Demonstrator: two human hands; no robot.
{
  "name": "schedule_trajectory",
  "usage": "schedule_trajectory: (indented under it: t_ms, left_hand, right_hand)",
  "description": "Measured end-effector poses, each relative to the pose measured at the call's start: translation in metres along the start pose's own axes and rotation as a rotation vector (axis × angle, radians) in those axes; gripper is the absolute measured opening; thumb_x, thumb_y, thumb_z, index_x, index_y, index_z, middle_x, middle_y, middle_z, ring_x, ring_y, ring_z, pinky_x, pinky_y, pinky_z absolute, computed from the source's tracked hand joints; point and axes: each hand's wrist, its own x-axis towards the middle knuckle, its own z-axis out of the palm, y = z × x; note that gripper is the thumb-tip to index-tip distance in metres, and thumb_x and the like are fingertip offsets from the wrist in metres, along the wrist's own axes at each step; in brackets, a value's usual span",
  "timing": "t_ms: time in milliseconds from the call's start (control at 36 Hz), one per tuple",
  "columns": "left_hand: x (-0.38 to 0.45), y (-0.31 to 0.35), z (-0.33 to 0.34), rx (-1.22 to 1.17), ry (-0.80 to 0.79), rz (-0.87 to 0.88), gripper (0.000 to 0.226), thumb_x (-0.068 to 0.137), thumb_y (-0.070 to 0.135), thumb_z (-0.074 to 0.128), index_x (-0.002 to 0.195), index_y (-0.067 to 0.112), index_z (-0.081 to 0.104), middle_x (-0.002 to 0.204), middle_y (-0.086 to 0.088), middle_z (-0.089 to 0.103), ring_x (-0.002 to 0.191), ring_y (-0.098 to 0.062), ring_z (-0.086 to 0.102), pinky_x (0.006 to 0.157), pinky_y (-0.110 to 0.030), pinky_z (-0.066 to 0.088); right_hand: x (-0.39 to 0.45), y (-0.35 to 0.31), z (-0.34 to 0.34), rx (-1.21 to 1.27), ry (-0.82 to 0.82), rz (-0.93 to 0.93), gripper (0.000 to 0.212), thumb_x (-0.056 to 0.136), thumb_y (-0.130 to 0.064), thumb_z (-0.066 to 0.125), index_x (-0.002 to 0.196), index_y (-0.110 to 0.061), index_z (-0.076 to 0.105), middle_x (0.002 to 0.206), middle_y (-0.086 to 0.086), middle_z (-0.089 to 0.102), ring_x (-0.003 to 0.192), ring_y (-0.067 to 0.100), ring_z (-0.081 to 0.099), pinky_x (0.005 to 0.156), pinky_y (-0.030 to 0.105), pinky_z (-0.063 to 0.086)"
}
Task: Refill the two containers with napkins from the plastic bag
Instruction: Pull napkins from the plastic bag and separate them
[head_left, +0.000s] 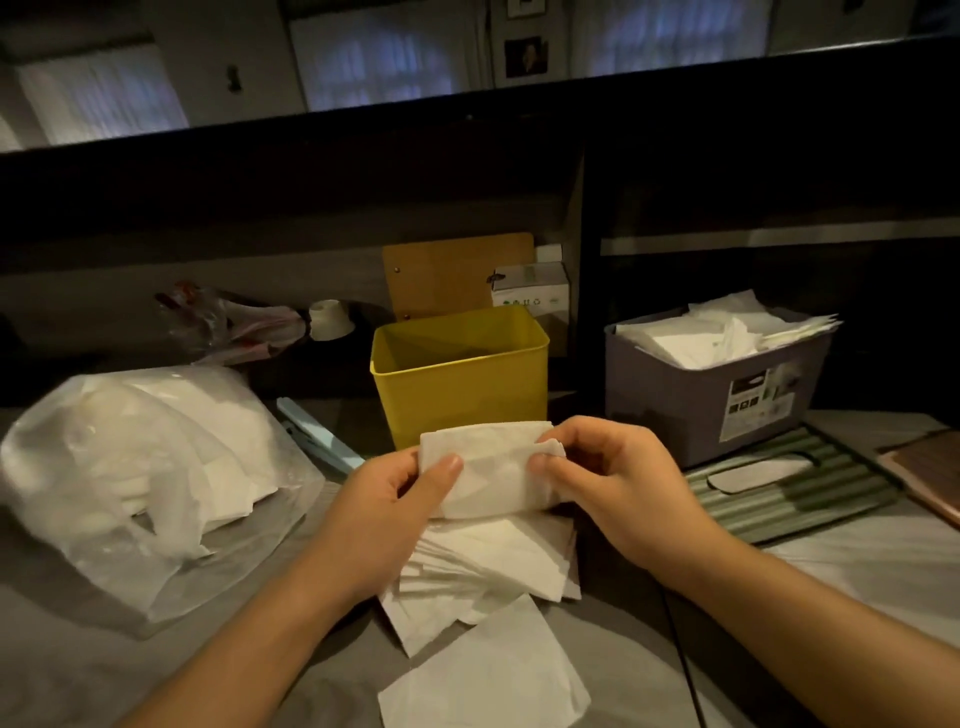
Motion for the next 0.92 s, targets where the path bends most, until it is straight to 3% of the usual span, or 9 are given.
schedule_trajectory:
  t_ms: [83,167,250,333,472,611,694,778,917]
  left_hand:
    - [0.002,0.001,0.0,-0.1,0.006,-0.038,0.044,0.089,0.047,0.049,0.116,0.021,0.071,0.107,0.006,0.077,0.101,-0.013,0.073,0.087,-0.031,0.056]
    - [0.004,0.005,-0.001,-0.131,0.003,-0.04,0.04,0.099,0.042,0.043,0.122,0.021,0.068,0.115,0.005,0.075,0.108,-0.014,0.071,0.092,-0.035,0.055]
    - [0.013,0.01,-0.006,-0.104,0.031,-0.011,0.037,0.102,0.042,0.041,0.122,0.026,0.068,0.117,0.006,0.074,0.112,-0.015,0.069,0.095,-0.038,0.056]
    - [0.024,0.03,-0.011,-0.083,0.049,-0.031,0.033,0.104,0.044,0.042,0.114,0.032,0.07,0.115,0.004,0.071,0.11,-0.02,0.067,0.092,-0.039,0.059]
    - [0.035,0.059,-0.012,-0.157,-0.005,-0.076,0.027,0.104,0.038,0.048,0.108,0.03,0.073,0.114,0.001,0.072,0.109,-0.022,0.068,0.092,-0.044,0.059]
    - [0.035,0.048,-0.015,-0.186,-0.072,-0.016,0.03,0.101,0.043,0.048,0.119,0.029,0.068,0.112,0.003,0.072,0.101,-0.015,0.071,0.079,-0.032,0.06]
    - [0.039,0.042,-0.019,-0.148,-0.187,0.013,0.036,0.091,0.032,0.063,0.126,0.033,0.061,0.11,0.008,0.072,0.103,-0.015,0.071,0.077,-0.031,0.06]
    - [0.04,0.036,-0.02,-0.128,-0.194,0.004,0.046,0.092,0.007,0.067,0.126,0.036,0.06,0.111,0.009,0.072,0.104,-0.014,0.071,0.078,-0.032,0.061]
    - [0.042,0.03,-0.022,-0.163,-0.166,0.0,0.051,0.094,-0.006,0.059,0.127,0.034,0.059,0.112,0.003,0.074,0.105,-0.018,0.072,0.082,-0.04,0.062]
  right_hand:
    - [0.001,0.001,-0.001,0.134,0.022,0.057,0.011,0.092,-0.023,0.07,0.082,-0.025,0.077,0.086,-0.008,0.074,0.088,0.009,0.069,0.078,0.028,0.058]
    - [0.004,-0.002,-0.002,0.23,0.054,0.126,0.013,0.091,-0.025,0.07,0.081,-0.028,0.079,0.09,-0.008,0.075,0.095,0.012,0.069,0.087,0.035,0.059]
    - [0.009,-0.008,0.0,0.292,0.069,0.157,0.014,0.091,-0.024,0.07,0.082,-0.025,0.08,0.09,-0.007,0.075,0.098,0.016,0.068,0.083,0.037,0.061]
    - [0.019,-0.025,-0.003,0.266,0.078,0.134,0.014,0.091,-0.026,0.07,0.083,-0.028,0.081,0.091,-0.01,0.074,0.1,0.016,0.067,0.086,0.038,0.06]
    - [0.036,-0.051,-0.012,0.271,0.079,0.112,0.014,0.095,-0.026,0.066,0.091,-0.028,0.08,0.094,-0.013,0.075,0.098,0.007,0.067,0.082,0.025,0.055]
    - [0.036,-0.039,-0.006,0.137,0.064,0.079,0.017,0.098,-0.028,0.062,0.093,-0.027,0.078,0.091,-0.013,0.074,0.093,0.003,0.068,0.075,0.018,0.055]
    - [0.041,-0.034,-0.006,0.069,0.04,0.062,0.013,0.095,-0.024,0.066,0.104,-0.03,0.072,0.096,-0.013,0.071,0.089,-0.001,0.066,0.067,0.015,0.053]
    - [0.042,-0.026,-0.007,0.114,0.111,0.081,0.017,0.091,-0.021,0.072,0.106,-0.027,0.066,0.098,-0.008,0.072,0.093,0.008,0.069,0.075,0.025,0.059]
    - [0.042,-0.019,-0.009,0.143,0.167,0.129,0.01,0.089,-0.021,0.074,0.095,-0.02,0.067,0.091,-0.003,0.073,0.091,0.013,0.07,0.089,0.039,0.059]
